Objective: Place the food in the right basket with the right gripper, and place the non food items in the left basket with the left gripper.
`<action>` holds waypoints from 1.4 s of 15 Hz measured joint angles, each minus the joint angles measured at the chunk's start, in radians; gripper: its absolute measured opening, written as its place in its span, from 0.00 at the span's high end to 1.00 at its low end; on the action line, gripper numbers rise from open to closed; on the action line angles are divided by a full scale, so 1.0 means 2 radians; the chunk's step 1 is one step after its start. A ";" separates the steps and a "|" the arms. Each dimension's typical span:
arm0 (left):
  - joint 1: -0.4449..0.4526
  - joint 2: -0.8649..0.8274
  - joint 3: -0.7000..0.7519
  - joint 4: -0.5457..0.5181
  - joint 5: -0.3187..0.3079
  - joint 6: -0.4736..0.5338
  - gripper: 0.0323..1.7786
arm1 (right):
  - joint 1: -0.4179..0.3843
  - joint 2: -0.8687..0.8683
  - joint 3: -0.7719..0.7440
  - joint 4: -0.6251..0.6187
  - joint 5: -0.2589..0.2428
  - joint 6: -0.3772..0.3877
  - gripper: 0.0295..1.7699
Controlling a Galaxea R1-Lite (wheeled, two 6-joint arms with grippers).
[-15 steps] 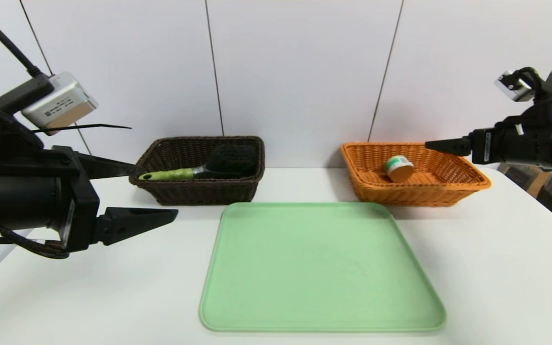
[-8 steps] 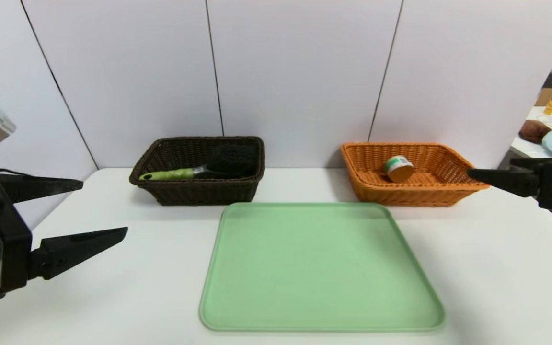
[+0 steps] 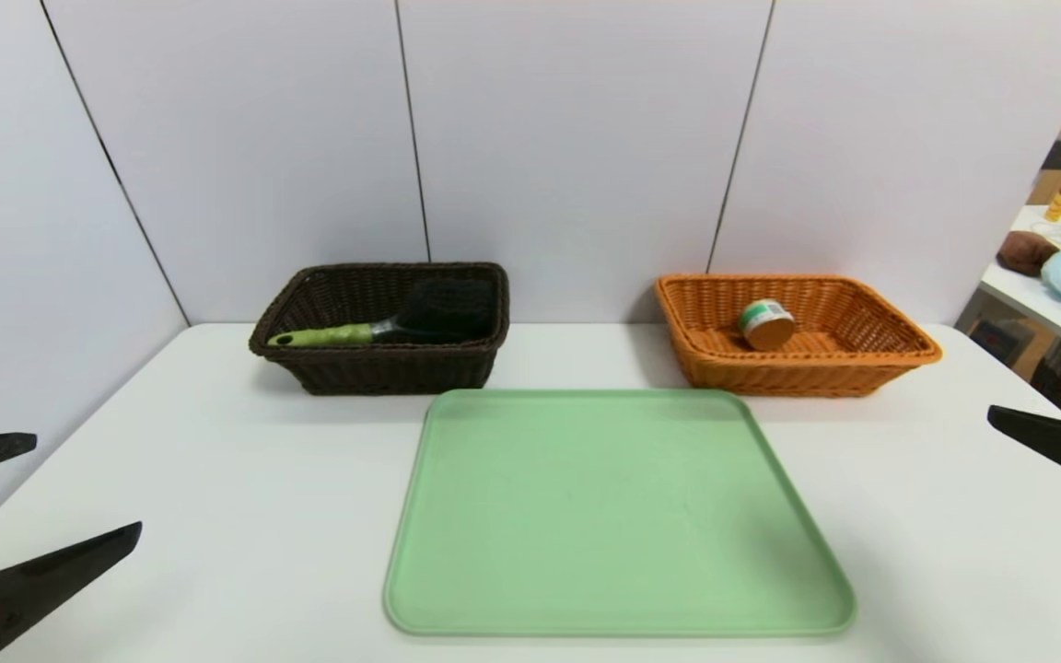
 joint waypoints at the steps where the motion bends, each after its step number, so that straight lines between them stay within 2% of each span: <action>1: 0.006 -0.013 0.010 0.000 -0.001 0.001 0.05 | -0.002 -0.016 0.003 0.012 -0.003 0.001 0.04; 6: 0.026 -0.083 0.079 0.000 -0.001 0.002 0.05 | -0.028 -0.100 0.016 0.074 -0.010 0.000 0.04; 13: 0.033 -0.170 0.167 -0.001 0.002 0.001 0.05 | -0.031 -0.198 0.024 0.164 -0.008 0.000 0.04; 21: 0.040 -0.273 0.252 -0.002 0.003 0.001 0.05 | -0.026 -0.308 0.099 0.167 0.001 -0.001 0.04</action>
